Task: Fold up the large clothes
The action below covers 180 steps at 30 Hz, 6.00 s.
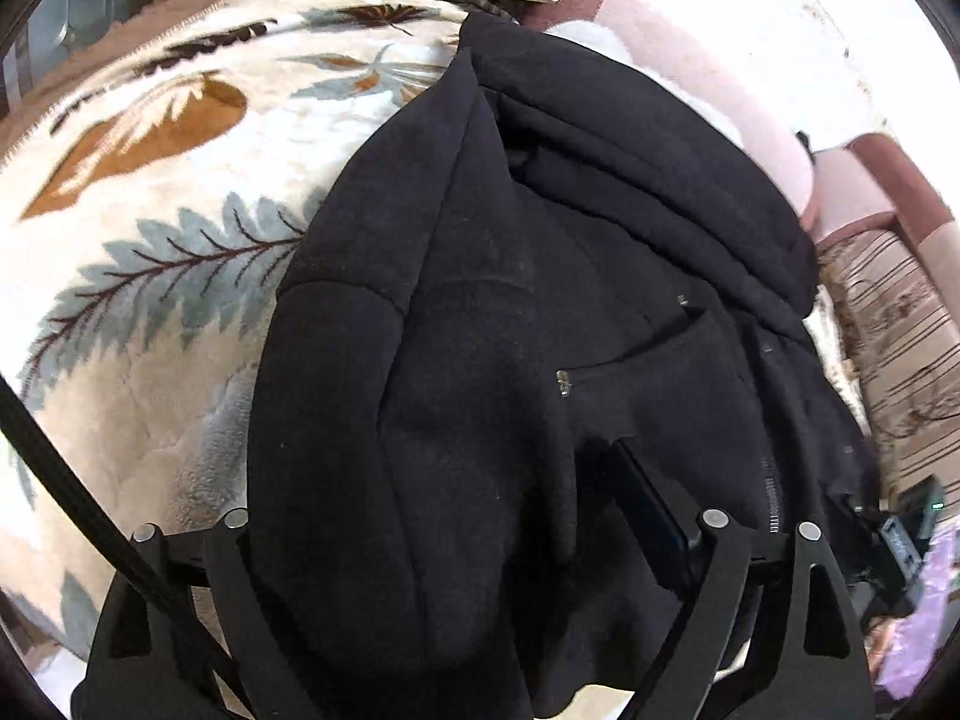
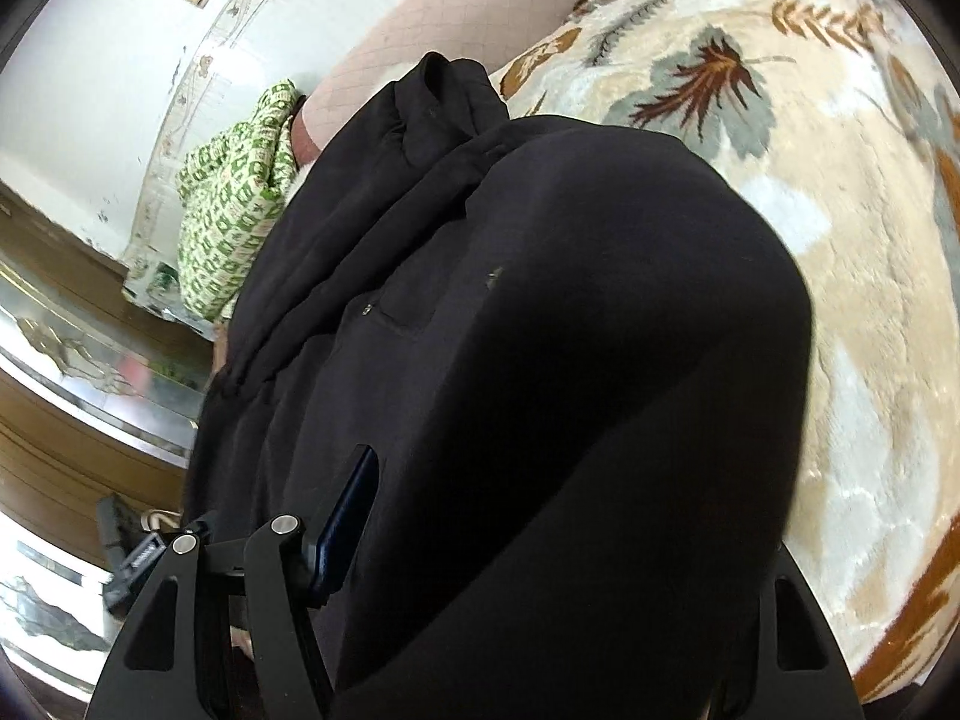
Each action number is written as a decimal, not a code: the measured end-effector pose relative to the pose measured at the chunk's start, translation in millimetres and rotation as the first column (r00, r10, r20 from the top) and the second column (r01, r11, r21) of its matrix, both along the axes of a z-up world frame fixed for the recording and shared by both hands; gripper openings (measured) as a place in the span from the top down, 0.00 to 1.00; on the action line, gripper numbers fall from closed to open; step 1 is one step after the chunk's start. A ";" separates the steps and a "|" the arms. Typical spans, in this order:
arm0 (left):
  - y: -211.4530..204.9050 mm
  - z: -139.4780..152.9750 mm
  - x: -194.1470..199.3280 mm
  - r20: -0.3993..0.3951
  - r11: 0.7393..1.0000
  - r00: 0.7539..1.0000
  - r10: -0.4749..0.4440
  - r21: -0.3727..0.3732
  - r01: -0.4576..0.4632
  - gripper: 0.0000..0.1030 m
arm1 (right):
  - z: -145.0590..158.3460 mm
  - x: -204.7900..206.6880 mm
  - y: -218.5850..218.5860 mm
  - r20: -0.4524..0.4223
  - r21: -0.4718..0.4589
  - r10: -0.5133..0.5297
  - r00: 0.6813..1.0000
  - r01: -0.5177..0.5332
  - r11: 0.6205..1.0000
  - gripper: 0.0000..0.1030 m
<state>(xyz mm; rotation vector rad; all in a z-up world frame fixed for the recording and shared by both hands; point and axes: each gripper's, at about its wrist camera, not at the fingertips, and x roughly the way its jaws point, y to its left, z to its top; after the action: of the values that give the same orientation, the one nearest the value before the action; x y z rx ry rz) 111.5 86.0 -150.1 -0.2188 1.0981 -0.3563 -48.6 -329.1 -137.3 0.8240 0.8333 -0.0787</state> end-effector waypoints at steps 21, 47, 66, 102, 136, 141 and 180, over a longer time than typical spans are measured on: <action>3.2 49.2 -44.3 0.155 0.994 0.985 0.078 0.065 -0.089 0.87 | 46.9 4.9 18.7 0.091 -0.124 0.039 0.995 -0.027 0.992 0.81; -1.5 63.4 -68.0 0.177 0.989 0.981 0.074 0.113 -0.095 0.87 | 57.5 -11.5 16.5 0.079 -0.140 0.066 0.995 -0.055 0.989 0.83; 0.1 128.7 -29.1 0.263 0.994 0.960 0.096 0.021 -0.105 0.87 | 122.1 39.3 15.4 0.129 -0.220 0.096 0.987 -0.066 0.973 0.83; -62.1 160.1 238.4 0.224 0.972 0.964 0.146 0.149 -0.182 0.86 | 126.5 293.1 -61.3 0.024 -0.166 0.007 1.000 -0.003 0.986 0.83; -80.9 75.8 351.5 0.131 0.954 0.961 0.244 0.146 -0.263 0.44 | 30.0 381.5 -104.6 0.009 0.046 -0.012 1.000 0.011 0.999 0.56; -61.9 146.6 297.8 0.269 0.954 0.936 0.225 0.133 -0.268 0.37 | 72.2 342.4 -119.6 0.072 0.117 -0.123 0.990 0.114 0.987 0.18; -127.4 21.5 360.0 0.172 0.963 0.973 0.151 0.198 -0.184 0.07 | 1.8 379.4 -42.8 0.080 -0.112 -0.020 0.997 0.029 0.993 1.00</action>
<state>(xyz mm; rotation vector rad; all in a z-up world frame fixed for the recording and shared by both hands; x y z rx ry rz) 471.5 -41.4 -128.6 -0.0908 0.9478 -0.0995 330.8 -371.8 -135.5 0.7266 0.7382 -0.1133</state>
